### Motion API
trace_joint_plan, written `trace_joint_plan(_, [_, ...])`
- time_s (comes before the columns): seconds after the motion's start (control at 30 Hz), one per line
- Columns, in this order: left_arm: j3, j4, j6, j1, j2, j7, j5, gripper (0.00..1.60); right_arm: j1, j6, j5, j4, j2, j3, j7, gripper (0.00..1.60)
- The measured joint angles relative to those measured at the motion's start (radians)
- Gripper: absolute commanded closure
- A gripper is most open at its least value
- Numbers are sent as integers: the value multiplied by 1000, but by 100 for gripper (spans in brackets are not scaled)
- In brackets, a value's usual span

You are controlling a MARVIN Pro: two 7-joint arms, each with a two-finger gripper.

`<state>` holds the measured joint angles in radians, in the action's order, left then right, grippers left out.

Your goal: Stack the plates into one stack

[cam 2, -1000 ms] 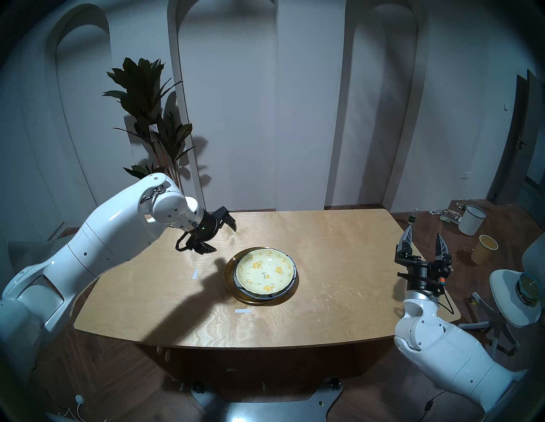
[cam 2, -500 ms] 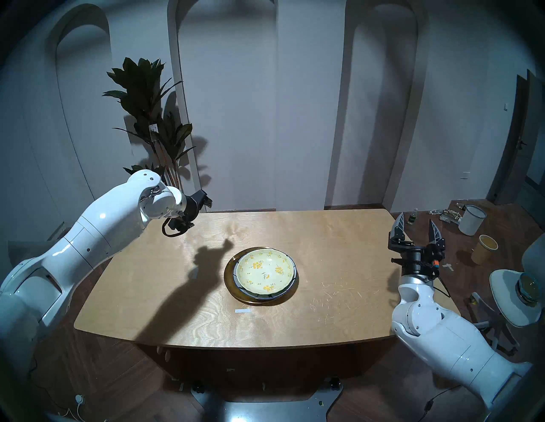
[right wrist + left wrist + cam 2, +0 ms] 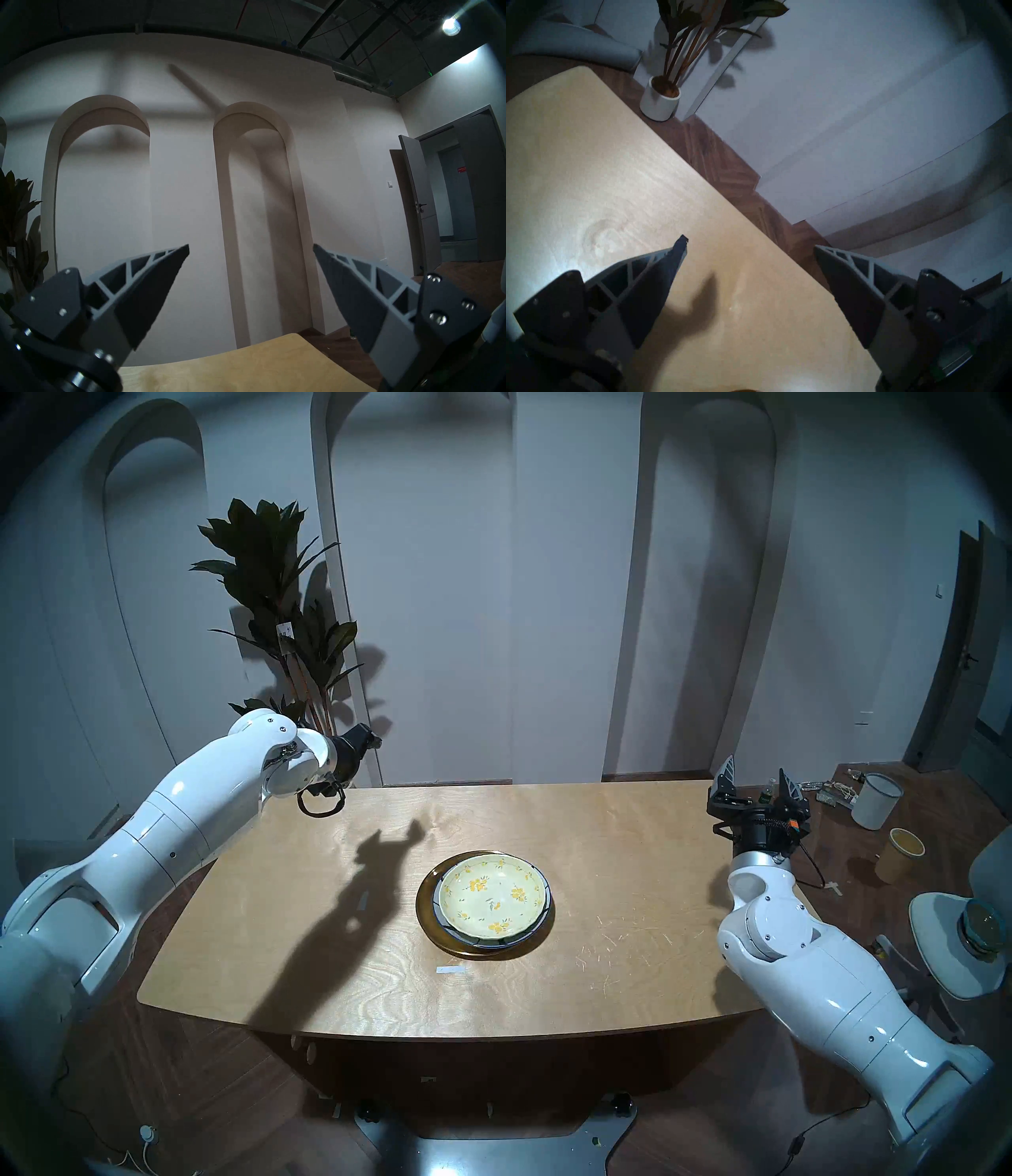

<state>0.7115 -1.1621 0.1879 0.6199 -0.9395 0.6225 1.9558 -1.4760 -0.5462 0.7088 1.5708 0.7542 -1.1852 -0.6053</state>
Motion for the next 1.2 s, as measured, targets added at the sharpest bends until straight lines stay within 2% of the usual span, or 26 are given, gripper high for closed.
trace_joint_plan(0.33, [-66, 106, -89, -24, 5, -154, -208, 0, 71, 78, 26, -30, 46, 59, 33, 0])
trace_joint_plan(0.67, [-129, 167, -256, -26, 49, -325, -428, 0, 112, 116, 39, -41, 80, 95, 46, 0])
trace_joint_plan(1.1, [-128, 290, -460, -22, 87, -502, -610, 0, 160, 157, 47, -79, 125, 112, 50, 0])
trace_joint_plan(1.2, [-129, 306, -497, -19, 91, -535, -629, 0, 169, 162, 43, -87, 132, 117, 54, 0])
